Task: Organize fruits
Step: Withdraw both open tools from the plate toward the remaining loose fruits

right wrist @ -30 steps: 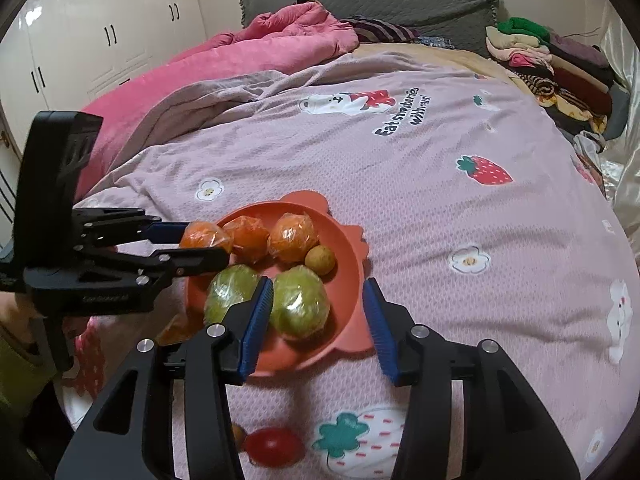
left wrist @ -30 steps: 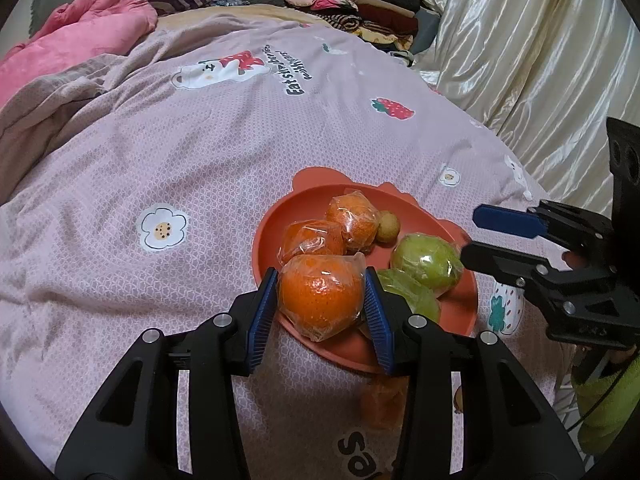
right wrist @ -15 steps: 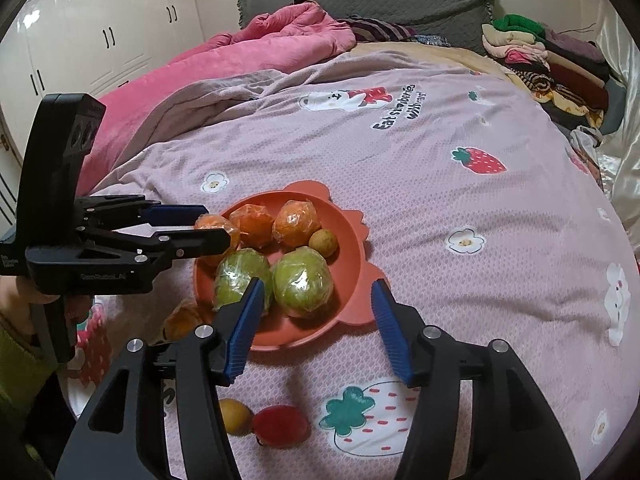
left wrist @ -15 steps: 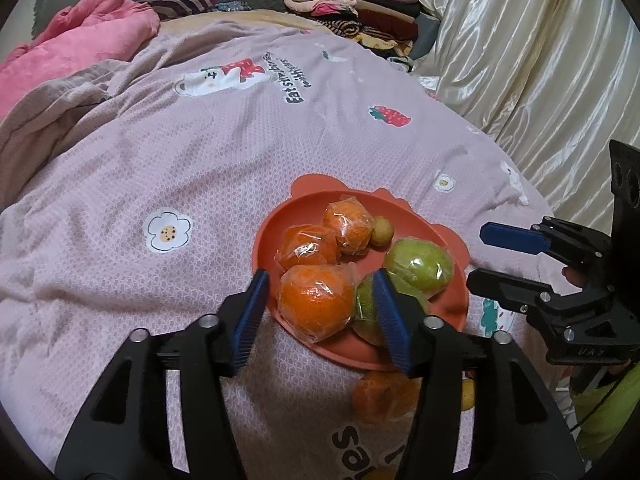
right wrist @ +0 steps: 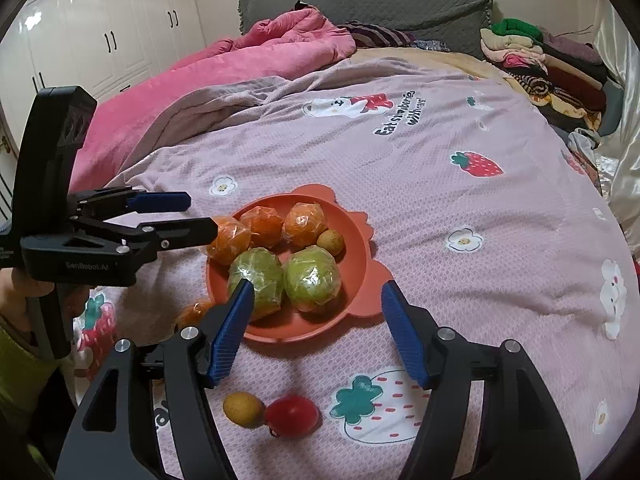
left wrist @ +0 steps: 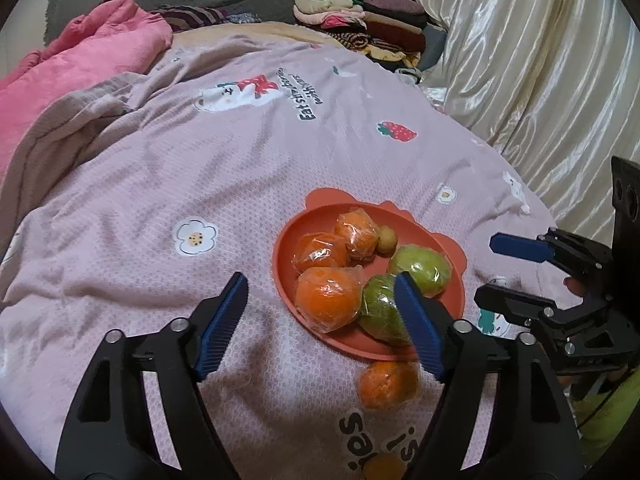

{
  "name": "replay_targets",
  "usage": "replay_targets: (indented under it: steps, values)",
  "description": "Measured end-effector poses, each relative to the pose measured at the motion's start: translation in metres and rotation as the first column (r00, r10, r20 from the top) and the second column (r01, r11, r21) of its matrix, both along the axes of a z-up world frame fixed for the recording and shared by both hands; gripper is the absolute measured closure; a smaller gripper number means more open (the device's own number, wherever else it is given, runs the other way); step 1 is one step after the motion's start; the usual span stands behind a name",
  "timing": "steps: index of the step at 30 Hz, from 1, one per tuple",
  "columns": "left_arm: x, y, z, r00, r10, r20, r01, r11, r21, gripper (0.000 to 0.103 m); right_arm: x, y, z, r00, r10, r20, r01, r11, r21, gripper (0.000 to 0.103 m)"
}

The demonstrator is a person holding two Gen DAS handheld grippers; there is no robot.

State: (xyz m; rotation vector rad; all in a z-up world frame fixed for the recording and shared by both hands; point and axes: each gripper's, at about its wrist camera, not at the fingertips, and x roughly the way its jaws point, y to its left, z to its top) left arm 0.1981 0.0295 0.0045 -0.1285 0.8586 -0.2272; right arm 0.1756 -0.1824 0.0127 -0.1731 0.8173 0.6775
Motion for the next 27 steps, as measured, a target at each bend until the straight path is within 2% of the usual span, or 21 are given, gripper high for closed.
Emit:
replay_targets:
  steps: [10,27]
  values:
    - [-0.009,0.004,0.01,1.0,0.023,0.021,-0.023,1.0,0.006,0.021,-0.007,-0.005,0.002,1.0,-0.01,0.0,0.01,1.0,0.002,0.033]
    - [-0.032,0.012,0.029,0.998,0.057,0.036,-0.058,0.998,0.023,0.014,-0.031,-0.008,0.016,1.0,-0.001,0.019,0.001,1.0,0.005,0.03]
